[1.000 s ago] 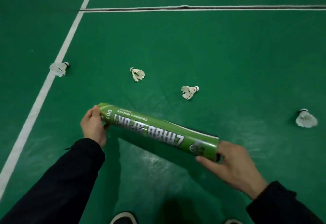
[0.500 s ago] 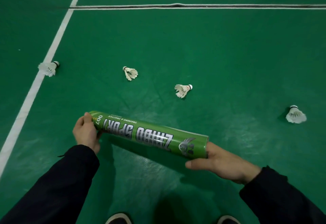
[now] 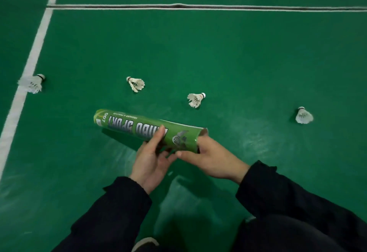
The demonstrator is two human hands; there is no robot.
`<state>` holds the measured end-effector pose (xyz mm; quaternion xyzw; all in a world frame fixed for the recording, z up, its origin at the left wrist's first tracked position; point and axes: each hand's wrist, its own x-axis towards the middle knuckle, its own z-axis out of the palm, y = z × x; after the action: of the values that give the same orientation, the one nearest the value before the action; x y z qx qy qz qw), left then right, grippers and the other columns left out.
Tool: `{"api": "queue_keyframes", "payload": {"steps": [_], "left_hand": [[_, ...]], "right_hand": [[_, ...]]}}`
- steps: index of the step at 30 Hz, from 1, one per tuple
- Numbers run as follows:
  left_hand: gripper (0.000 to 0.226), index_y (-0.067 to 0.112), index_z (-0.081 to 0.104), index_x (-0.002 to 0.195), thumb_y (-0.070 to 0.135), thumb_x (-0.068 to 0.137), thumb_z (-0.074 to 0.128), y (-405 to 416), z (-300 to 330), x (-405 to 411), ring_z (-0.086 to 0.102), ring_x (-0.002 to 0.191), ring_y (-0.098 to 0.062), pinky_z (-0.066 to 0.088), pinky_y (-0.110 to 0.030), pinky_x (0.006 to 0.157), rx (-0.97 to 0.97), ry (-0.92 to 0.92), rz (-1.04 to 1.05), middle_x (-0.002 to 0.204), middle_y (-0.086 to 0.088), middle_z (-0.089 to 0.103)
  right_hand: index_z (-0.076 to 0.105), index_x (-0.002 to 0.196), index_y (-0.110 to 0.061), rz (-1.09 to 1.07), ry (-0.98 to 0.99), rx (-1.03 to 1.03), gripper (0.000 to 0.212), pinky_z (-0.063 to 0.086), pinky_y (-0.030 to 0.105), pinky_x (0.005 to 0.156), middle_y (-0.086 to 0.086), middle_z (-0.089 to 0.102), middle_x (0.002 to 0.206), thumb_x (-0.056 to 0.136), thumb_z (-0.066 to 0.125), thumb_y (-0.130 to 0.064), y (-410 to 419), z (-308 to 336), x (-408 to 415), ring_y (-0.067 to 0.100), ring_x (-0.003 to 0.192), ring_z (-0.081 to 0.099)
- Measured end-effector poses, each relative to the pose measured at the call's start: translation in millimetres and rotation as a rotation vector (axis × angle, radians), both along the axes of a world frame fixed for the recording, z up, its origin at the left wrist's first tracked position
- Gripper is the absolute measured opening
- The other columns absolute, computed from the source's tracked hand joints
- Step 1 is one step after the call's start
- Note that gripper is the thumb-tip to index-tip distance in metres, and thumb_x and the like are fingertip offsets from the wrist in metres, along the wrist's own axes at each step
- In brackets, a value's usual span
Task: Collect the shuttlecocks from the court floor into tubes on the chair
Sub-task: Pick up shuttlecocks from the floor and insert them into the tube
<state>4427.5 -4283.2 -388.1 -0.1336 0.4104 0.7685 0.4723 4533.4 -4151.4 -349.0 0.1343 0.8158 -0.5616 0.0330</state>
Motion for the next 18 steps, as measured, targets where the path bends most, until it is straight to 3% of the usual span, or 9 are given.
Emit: {"api": "queue_keyframes", "payload": {"steps": [3, 5, 8, 11, 13, 15, 17, 18], "left_hand": [[0.051, 0.009, 0.064, 0.127, 0.036, 0.085, 0.073, 2.9, 2.0, -21.0, 0.076, 0.095, -0.021, 0.063, -0.035, 0.072, 0.000, -0.039, 0.055, 0.124, -0.014, 0.072], [0.043, 0.012, 0.065, 0.119, 0.035, 0.084, 0.075, 7.6, -0.5, -34.2, 0.076, 0.100, -0.021, 0.063, -0.037, 0.077, -0.006, -0.026, 0.080, 0.121, -0.011, 0.075], [0.056, 0.007, 0.058, 0.133, 0.034, 0.088, 0.076, 12.3, -6.0, -43.8, 0.073, 0.112, -0.026, 0.062, -0.040, 0.084, -0.058, 0.013, 0.119, 0.129, -0.016, 0.072], [0.073, 0.002, 0.048, 0.147, 0.032, 0.087, 0.078, 13.7, -15.5, -46.3, 0.072, 0.115, -0.027, 0.062, -0.040, 0.083, -0.109, 0.026, 0.181, 0.129, -0.016, 0.071], [0.069, 0.003, 0.048, 0.148, 0.031, 0.090, 0.075, 13.2, -22.0, -45.9, 0.069, 0.118, -0.028, 0.062, -0.040, 0.084, -0.131, 0.020, 0.198, 0.129, -0.017, 0.071], [0.065, 0.003, 0.048, 0.147, 0.030, 0.092, 0.073, 12.2, -26.7, -44.7, 0.069, 0.118, -0.028, 0.062, -0.039, 0.084, -0.142, 0.017, 0.220, 0.127, -0.016, 0.072], [0.063, 0.004, 0.049, 0.145, 0.030, 0.092, 0.072, 10.5, -28.7, -42.2, 0.072, 0.112, -0.025, 0.062, -0.037, 0.082, -0.152, 0.017, 0.255, 0.121, -0.013, 0.075], [0.063, 0.005, 0.050, 0.145, 0.029, 0.091, 0.071, 9.9, -28.8, -39.9, 0.073, 0.109, -0.024, 0.062, -0.037, 0.081, -0.159, 0.017, 0.273, 0.117, -0.011, 0.076]], "right_hand": [[0.077, 0.110, -0.019, -0.129, 0.072, 0.131, 0.026, 0.053, 0.037, 0.099, -0.005, 0.075, 0.109, 0.091, 0.066, -0.034, 6.4, 12.0, -5.2, 0.007, 0.102, 0.067], [0.080, 0.101, -0.023, -0.264, 0.116, 0.065, 0.023, 0.055, 0.035, 0.096, -0.009, 0.079, 0.099, 0.089, 0.066, -0.037, 17.4, 13.5, -4.1, 0.005, 0.095, 0.070], [0.078, 0.092, -0.015, -0.432, 0.195, -0.054, 0.026, 0.054, 0.027, 0.086, -0.002, 0.079, 0.094, 0.092, 0.061, -0.034, 35.8, -3.4, -3.1, 0.011, 0.092, 0.071], [0.072, 0.090, -0.025, -0.543, 0.146, -0.047, 0.017, 0.051, 0.026, 0.077, -0.008, 0.073, 0.089, 0.090, 0.061, -0.038, 60.4, -37.9, -14.9, 0.009, 0.084, 0.065], [0.070, 0.098, -0.031, -0.540, 0.084, 0.086, 0.009, 0.049, 0.028, 0.081, -0.008, 0.069, 0.103, 0.095, 0.061, -0.031, 83.2, -65.5, -30.9, 0.006, 0.088, 0.062], [0.071, 0.114, -0.030, -0.485, 0.009, 0.291, 0.019, 0.046, 0.034, 0.103, 0.002, 0.058, 0.131, 0.099, 0.059, -0.027, 109.4, -91.7, -53.8, 0.011, 0.116, 0.058], [0.067, 0.131, -0.031, -0.405, -0.095, 0.415, 0.031, 0.027, 0.038, 0.123, 0.012, 0.037, 0.157, 0.101, 0.056, -0.029, 135.5, -114.0, -79.1, 0.024, 0.143, 0.040], [0.062, 0.138, -0.032, -0.350, -0.147, 0.454, 0.036, 0.021, 0.037, 0.124, 0.015, 0.026, 0.164, 0.102, 0.055, -0.030, 146.5, -123.4, -89.9, 0.028, 0.149, 0.032]]}}
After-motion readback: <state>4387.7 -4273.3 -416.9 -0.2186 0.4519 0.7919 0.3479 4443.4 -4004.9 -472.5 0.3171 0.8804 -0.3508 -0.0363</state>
